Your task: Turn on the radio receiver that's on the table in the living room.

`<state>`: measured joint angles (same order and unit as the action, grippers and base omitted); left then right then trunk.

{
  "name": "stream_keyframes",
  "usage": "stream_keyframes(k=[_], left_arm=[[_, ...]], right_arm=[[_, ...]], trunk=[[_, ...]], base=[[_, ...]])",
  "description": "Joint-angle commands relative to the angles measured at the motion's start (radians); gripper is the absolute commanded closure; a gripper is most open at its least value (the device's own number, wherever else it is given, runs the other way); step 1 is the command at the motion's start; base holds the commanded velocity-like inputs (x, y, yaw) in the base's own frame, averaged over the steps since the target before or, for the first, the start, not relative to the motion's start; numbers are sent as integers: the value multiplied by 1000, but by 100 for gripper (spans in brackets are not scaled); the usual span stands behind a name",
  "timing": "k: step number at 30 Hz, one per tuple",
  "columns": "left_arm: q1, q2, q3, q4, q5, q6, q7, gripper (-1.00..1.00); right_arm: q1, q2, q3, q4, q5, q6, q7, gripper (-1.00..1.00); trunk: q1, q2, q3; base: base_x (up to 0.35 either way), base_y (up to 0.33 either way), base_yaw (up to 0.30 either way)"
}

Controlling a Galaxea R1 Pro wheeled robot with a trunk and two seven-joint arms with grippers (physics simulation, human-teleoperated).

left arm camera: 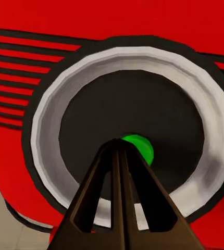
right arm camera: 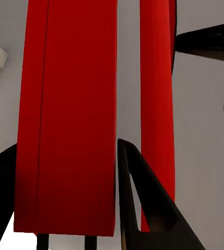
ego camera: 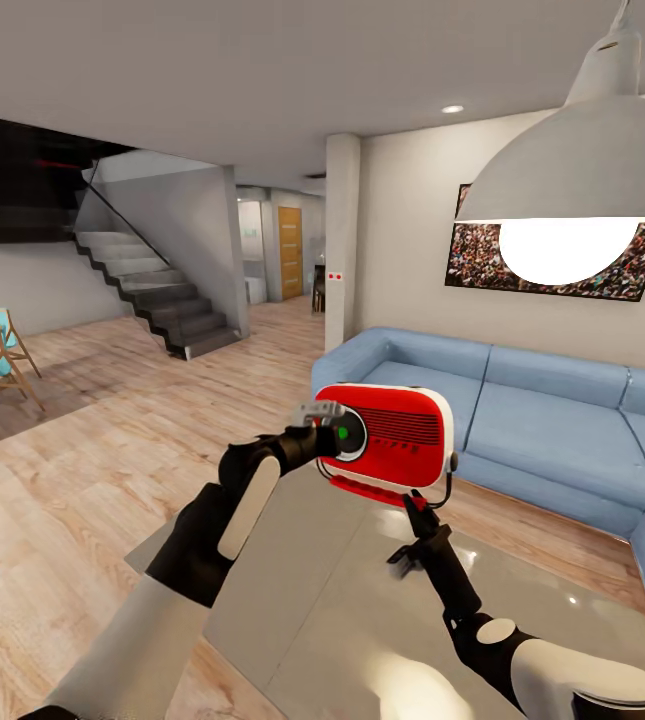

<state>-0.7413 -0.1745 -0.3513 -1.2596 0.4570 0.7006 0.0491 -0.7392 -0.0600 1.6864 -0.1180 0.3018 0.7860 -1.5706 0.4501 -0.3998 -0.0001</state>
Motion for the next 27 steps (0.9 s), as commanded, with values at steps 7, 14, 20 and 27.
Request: stream_keyframes(k=[7,14,20,27], left_arm=[[-8,0,0,41,0,-4,0,100],[-10,0,0,57,5,-6,2,100],[-10,0,37,49,-4,-5,71,100],[-5,0,97,46,-6,-4,195,100]], right_arm=[[0,0,-7,0,2,-1,0,100],[0,0,-8,0,-3,-2,0,100],[0,0,-11,0,-74,-4,0,100],[0,-4,-16,0,-292,-21,23,100]], trunk=[[0,0,0],[0,0,0],[0,0,0],[0,0,0]], base=[[0,0,0],[0,0,0],[0,0,0],[0,0,0]])
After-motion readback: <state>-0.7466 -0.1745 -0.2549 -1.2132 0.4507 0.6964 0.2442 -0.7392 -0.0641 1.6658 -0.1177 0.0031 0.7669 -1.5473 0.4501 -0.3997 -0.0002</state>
